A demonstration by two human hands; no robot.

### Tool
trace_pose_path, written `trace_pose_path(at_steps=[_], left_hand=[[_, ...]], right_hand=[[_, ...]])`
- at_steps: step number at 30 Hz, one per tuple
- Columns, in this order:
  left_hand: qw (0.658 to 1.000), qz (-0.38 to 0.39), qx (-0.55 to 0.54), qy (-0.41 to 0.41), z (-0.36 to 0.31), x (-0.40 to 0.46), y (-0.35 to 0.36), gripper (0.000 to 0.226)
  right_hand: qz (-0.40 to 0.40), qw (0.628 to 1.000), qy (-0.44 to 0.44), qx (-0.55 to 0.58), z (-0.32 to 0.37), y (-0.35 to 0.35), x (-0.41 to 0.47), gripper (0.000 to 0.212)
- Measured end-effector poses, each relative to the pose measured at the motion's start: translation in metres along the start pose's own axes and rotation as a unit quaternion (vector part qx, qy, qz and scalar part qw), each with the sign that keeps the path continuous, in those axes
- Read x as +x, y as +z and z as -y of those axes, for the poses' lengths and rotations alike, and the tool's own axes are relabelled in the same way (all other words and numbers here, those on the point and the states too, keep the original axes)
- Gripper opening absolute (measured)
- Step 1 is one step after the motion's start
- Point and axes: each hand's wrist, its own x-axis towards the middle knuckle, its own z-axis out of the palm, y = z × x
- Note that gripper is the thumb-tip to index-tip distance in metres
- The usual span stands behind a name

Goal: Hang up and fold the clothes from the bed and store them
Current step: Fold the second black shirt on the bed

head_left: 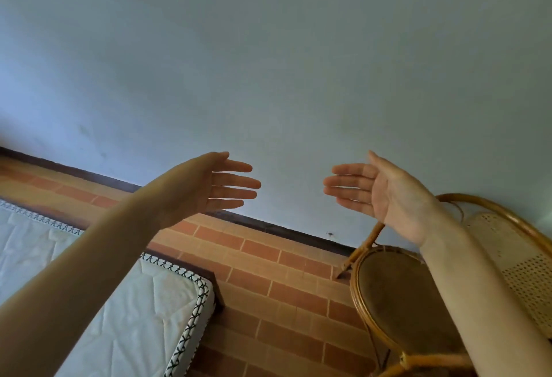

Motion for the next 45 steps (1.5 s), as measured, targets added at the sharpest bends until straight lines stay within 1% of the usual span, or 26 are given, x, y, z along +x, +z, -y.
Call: trace_pose_path(at_steps=[2, 5, 9, 13, 15, 18, 23, 26, 30, 35, 40, 43, 45], left_hand=[[1.000, -0.021, -0.017, 0.002, -0.008, 0.026, -0.001, 0.046], [0.998, -0.047, -0.039, -0.009, -0.016, 0.057, -0.006, 0.046], [0.993, -0.096, -0.073, -0.011, -0.026, 0.091, -0.021, 0.047], [0.989, -0.124, -0.081, -0.010, -0.033, 0.126, -0.046, 0.047], [0.987, -0.129, -0.095, -0.009, -0.037, 0.148, -0.062, 0.047], [0.983, -0.138, -0.118, 0.005, -0.045, 0.184, -0.093, 0.045], [0.977, -0.161, -0.136, 0.015, -0.071, 0.237, -0.154, 0.044], [0.975, -0.175, -0.137, 0.012, -0.085, 0.260, -0.191, 0.044], [0.965, -0.214, -0.152, 0.008, -0.098, 0.278, -0.234, 0.043], [0.940, -0.283, -0.188, 0.018, -0.100, 0.288, -0.295, 0.043], [0.902, -0.357, -0.242, 0.029, -0.098, 0.303, -0.356, 0.042], [0.876, -0.405, -0.259, 0.050, -0.107, 0.313, -0.397, 0.041], [0.857, -0.439, -0.263, 0.054, -0.119, 0.319, -0.422, 0.041]], right_hand=[[0.014, 1.000, 0.001, -0.017, 0.017, -0.017, 0.036, 0.057], [0.044, 0.999, 0.014, -0.026, 0.031, -0.025, 0.088, 0.056], [0.109, 0.993, 0.033, -0.035, 0.038, -0.019, 0.155, 0.057], [0.148, 0.988, 0.043, -0.034, 0.042, -0.008, 0.218, 0.056], [0.159, 0.986, 0.044, -0.035, 0.044, -0.002, 0.251, 0.056], [0.173, 0.982, 0.044, -0.066, 0.051, 0.010, 0.303, 0.056], [0.187, 0.977, 0.045, -0.090, 0.073, 0.036, 0.397, 0.056], [0.196, 0.975, 0.051, -0.093, 0.083, 0.053, 0.448, 0.056], [0.224, 0.968, 0.066, -0.085, 0.088, 0.084, 0.504, 0.056], [0.288, 0.948, 0.084, -0.108, 0.096, 0.143, 0.579, 0.055], [0.351, 0.917, 0.096, -0.160, 0.097, 0.216, 0.667, 0.054], [0.392, 0.900, 0.088, -0.172, 0.103, 0.261, 0.721, 0.054], [0.411, 0.890, 0.097, -0.173, 0.112, 0.288, 0.750, 0.054]])
